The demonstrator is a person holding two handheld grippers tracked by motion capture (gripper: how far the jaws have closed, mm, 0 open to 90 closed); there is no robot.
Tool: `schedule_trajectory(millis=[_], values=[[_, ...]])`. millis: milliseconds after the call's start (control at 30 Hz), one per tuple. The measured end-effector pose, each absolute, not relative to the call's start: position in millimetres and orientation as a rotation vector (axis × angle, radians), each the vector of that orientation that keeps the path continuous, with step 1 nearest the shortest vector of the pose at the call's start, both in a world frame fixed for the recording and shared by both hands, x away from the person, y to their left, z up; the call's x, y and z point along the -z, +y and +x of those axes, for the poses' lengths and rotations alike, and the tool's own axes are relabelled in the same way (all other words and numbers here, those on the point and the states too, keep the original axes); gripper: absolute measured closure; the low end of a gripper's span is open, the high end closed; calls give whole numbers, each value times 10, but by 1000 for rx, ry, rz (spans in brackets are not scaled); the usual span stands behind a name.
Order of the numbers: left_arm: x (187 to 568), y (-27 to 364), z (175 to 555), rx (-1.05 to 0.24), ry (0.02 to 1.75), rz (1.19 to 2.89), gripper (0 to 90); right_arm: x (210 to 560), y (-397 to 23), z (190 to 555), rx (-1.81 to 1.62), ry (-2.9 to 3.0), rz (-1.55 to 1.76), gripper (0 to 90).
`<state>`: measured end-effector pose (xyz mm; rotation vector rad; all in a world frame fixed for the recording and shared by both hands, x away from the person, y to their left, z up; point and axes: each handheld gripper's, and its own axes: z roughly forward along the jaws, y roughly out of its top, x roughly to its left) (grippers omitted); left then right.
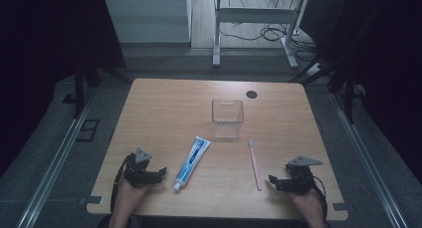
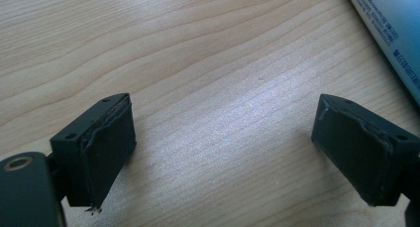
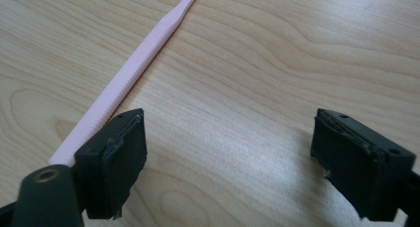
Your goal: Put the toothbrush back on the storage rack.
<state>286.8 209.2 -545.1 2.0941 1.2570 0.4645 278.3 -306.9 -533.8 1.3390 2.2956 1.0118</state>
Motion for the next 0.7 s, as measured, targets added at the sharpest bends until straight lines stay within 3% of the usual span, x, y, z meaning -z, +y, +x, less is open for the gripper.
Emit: schedule_trajectory(millis=[133, 167, 233, 267, 333, 567, 700], values=[[5452, 2092, 2868, -465, 1257, 2093, 100, 5292, -3084, 2767, -1034, 2302, 1343, 259], [5451, 2092, 2868, -465, 1257, 2094, 100, 5270, -3080, 2770, -1054, 2324, 1340, 339], [5451, 2092, 2868, -465, 1257, 2094, 100, 5260, -3072, 2772, -1064, 2339, 1338, 377], [5451, 2091, 2867, -465, 1258, 2093, 100, 5240, -3040, 2771, -1066, 2370, 1324, 455], [5451, 2091, 2867, -465, 1258, 2094, 100, 5226, -3022, 2767, -1068, 2380, 1307, 481], [5451, 2092, 2868, -464, 1258, 2093, 100, 5140, -2888, 2775, -1088, 2479, 1253, 715], [5451, 2092, 2868, -464, 1258, 2094, 100, 5112, -2797, 2830, -1099, 2518, 1228, 758]])
